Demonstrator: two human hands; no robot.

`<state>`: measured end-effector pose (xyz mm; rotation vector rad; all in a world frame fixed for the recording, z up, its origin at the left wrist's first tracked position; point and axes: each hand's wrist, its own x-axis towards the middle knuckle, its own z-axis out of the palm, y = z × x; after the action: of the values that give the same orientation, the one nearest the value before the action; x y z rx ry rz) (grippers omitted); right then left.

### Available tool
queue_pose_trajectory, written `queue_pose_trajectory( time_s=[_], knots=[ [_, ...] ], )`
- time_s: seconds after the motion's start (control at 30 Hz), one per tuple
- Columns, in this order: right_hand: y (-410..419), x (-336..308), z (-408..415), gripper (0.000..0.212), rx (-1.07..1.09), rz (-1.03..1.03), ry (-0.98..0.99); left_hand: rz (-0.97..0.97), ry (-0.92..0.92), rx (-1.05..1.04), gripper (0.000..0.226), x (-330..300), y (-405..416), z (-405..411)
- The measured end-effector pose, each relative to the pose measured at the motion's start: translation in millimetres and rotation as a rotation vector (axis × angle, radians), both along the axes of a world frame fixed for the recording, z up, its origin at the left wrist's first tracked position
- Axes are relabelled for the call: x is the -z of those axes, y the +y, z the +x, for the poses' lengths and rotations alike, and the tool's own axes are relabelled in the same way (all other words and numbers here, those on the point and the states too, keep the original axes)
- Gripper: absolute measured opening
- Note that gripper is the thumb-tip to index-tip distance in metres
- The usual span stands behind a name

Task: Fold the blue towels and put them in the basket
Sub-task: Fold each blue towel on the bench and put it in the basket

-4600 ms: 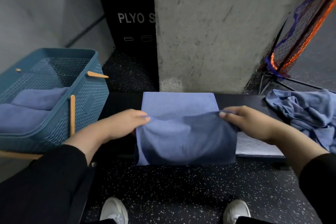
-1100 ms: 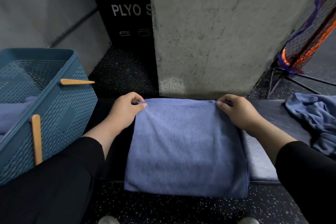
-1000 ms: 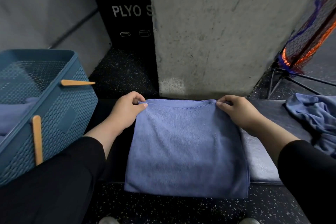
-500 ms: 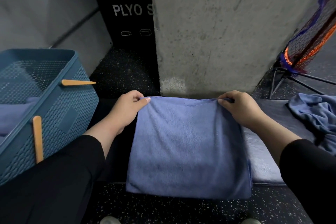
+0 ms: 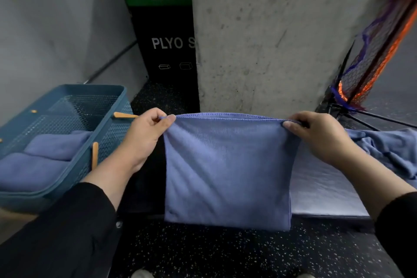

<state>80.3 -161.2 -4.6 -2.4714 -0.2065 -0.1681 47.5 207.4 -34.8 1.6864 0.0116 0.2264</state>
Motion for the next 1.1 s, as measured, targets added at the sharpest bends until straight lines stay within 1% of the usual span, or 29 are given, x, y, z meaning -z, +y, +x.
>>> queue_pose_trajectory(
  time_s=[0.03,0.1,0.27,0.37,0.43,0.5,0.57,0.63,0.67,0.8,0.9,0.97,1.0,1.1],
  knots=[
    [-2,-6,-6,0.017,0.010,-0.021,-0.003,0.000,-0.025,-0.013,0.027,-6,0,-6],
    [-4,-20,-21,0.023,0.026,0.012,-0.035,0.032,-0.058,-0.031,0.027,-20,0,-19],
    [-7,-53,-50,0.026,0.017,0.234,-0.197,0.030,-0.156,-0.050,0.022,-58,1,-44],
    [-7,-59,-61,0.027,-0.018,0.268,-0.186,0.168,-0.153,-0.002,0.016,-70,0,-57],
    [-4,-63,-67,0.028,-0.043,0.346,-0.182,0.217,-0.160,-0.016,0.022,-73,0,-61],
    [-3,-70,-72,0.027,-0.048,0.506,-0.184,0.141,-0.179,-0.072,0.026,-78,-1,-62],
    [-2,-74,-74,0.023,-0.033,0.615,-0.174,0.068,-0.188,-0.094,0.020,-81,0,-64],
    [-2,-74,-77,0.022,-0.040,0.653,-0.154,0.043,-0.191,-0.055,0.033,-81,-2,-69],
    [-2,-73,-78,0.022,-0.041,0.660,-0.152,0.028,-0.198,-0.041,0.036,-81,-3,-70],
    [-3,-77,-77,0.024,-0.029,0.715,-0.154,0.011,-0.207,-0.070,0.032,-91,-11,-73],
    [-2,-80,-74,0.025,-0.019,0.865,-0.126,-0.122,-0.168,-0.041,0.031,-93,-14,-72],
    [0,-78,-71,0.024,-0.007,0.877,-0.105,-0.208,-0.128,-0.028,0.029,-88,-18,-70],
    [0,-75,-68,0.025,0.005,0.860,-0.094,-0.203,-0.106,-0.043,0.028,-84,-19,-65],
    [0,-56,-53,0.032,0.067,0.773,-0.070,-0.061,-0.061,-0.121,0.032,-62,-18,-46]
  ],
)
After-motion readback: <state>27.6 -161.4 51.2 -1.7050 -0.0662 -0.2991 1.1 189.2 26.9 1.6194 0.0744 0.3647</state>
